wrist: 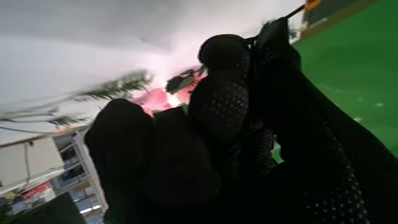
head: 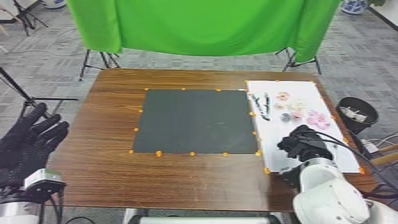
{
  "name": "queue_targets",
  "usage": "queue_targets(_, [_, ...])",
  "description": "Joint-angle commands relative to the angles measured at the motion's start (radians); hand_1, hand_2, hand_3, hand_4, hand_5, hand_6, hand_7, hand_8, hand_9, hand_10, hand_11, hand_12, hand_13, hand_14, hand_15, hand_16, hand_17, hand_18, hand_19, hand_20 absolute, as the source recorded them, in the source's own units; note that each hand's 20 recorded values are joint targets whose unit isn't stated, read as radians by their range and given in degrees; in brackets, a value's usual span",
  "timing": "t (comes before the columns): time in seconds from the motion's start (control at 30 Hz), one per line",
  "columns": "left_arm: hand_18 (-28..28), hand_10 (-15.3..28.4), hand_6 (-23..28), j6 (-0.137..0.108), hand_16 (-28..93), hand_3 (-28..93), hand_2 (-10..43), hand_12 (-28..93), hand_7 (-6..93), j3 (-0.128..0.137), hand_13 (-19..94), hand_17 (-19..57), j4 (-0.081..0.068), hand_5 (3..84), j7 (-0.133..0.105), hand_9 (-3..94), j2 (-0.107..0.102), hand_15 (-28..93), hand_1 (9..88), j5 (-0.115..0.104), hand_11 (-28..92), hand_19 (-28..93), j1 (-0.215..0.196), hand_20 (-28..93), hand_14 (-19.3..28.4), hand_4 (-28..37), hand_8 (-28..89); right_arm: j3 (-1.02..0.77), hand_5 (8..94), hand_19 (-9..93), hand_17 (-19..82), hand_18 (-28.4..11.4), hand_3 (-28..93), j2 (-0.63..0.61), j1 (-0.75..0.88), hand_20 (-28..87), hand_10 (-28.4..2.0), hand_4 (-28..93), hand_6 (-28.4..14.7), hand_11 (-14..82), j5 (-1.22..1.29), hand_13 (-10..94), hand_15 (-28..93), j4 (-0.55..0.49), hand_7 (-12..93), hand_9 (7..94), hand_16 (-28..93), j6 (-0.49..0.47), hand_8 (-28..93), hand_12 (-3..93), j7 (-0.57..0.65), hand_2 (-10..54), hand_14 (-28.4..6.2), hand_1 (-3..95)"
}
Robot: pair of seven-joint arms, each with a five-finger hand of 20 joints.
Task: Arrange flowers
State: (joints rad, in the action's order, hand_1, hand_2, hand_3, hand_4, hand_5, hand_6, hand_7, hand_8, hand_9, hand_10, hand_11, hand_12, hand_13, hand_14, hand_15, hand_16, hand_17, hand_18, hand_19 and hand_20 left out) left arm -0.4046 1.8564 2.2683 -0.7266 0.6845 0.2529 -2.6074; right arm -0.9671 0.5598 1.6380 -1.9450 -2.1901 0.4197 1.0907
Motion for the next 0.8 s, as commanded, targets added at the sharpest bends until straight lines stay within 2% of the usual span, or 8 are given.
queue_targets(0.03, [22.2,18.9,9.1,-0.013,-12,65,7.0,11,10.5,0.007,21,-8.4,0.007,36.3,-0.027,32.7,-0.022,52,29.3,-0.024,27,45,-0.026,7,25.1,-21.9,-8,-0.051,69.2,93,64,-13.8,81,-0.02,-0.033,63,-13.5,-6,-4.5,67.8,0.033,83,89,-0.038,57,81.4,19,-0.029,21,24.4,-0.026,2.1,-6.3,43.4])
queue_targets(0.07, [22.2,18.9,9.1,-0.012,-12,65,7.0,11,10.5,0.008,21,-8.4,0.008,36.3,-0.034,32.7,-0.025,52,29.3,-0.028,28,45,-0.031,7,25.2,-21.8,-8,-0.059,69.2,93,64,-13.8,81,-0.023,-0.033,63,-13.6,-6,-4.5,67.8,0.047,83,89,-0.042,57,81.4,19,-0.019,21,24.4,-0.036,1.9,-6.3,43.4])
queue_targets(0.23, [22.2,18.9,9.1,-0.01,-12,65,7.1,11,10.6,0.012,21,-8.4,0.009,36.3,-0.011,32.8,-0.005,52,29.3,-0.009,28,45,-0.024,7,25.1,-21.9,-8,-0.066,70.0,93,64,-13.9,81,-0.033,-0.056,64,-13.6,-6,-4.6,67.8,0.049,83,90,-0.059,57,81.7,19,-0.037,22,24.6,-0.057,1.6,-6.2,43.5])
queue_targets(0.27, [22.2,18.9,9.1,-0.017,-12,65,7.0,11,10.6,0.017,21,-8.4,0.014,36.3,-0.022,32.8,-0.007,52,29.3,-0.016,28,45,-0.038,7,25.1,-21.9,-8,-0.056,70.0,93,64,-13.9,81,-0.031,-0.076,64,-13.6,-6,-4.6,67.8,0.055,83,90,-0.06,57,81.7,19,-0.047,22,24.6,-0.066,1.5,-6.2,43.4])
queue_targets(0.3, [22.2,18.9,9.1,-0.015,-12,65,7.0,11,10.6,0.017,21,-8.4,0.012,36.3,-0.007,32.8,0.002,52,29.3,-0.006,28,45,-0.03,7,25.1,-21.9,-8,-0.056,70.2,93,64,-13.9,81,-0.032,-0.083,64,-13.6,-6,-4.6,67.8,0.058,83,90,-0.067,56,81.7,19,-0.058,22,24.6,-0.071,1.4,-6.2,43.4])
queue_targets(0.33, [22.2,18.9,9.1,-0.014,-12,65,7.0,11,10.6,0.019,21,-8.4,0.013,36.3,-0.018,32.8,-0.003,52,29.2,-0.012,28,45,-0.034,7,25.1,-21.9,-8,-0.04,70.4,93,64,-13.9,81,-0.036,-0.107,64,-13.6,-6,-4.6,67.8,0.063,83,90,-0.07,56,81.7,19,-0.055,22,24.7,-0.082,1.4,-6.2,43.5])
queue_targets(0.37, [22.2,18.9,9.1,-0.011,-12,65,7.0,11,10.6,0.025,21,-8.4,0.014,36.3,-0.007,32.8,0.003,52,29.3,-0.004,27,45,-0.036,7,25.1,-22.0,-8,-0.031,70.5,93,64,-13.9,81,-0.036,-0.124,64,-13.6,-6,-4.6,67.8,0.065,83,90,-0.076,56,81.7,19,-0.062,22,24.8,-0.088,1.3,-6.2,43.5])
queue_targets(0.8, [22.2,18.9,9.1,-0.018,-12,65,7.2,11,10.5,0.042,21,-8.4,0.023,36.3,0.023,32.7,0.034,52,29.3,0.016,27,45,-0.044,7,25.1,-22.0,-8,0.213,70.9,93,65,-13.7,81,0.063,-0.505,64,-13.5,-6,-4.5,67.4,0.125,83,89,-0.042,55,81.7,20,-0.136,23,25.1,-0.186,0.7,-6.2,43.5])
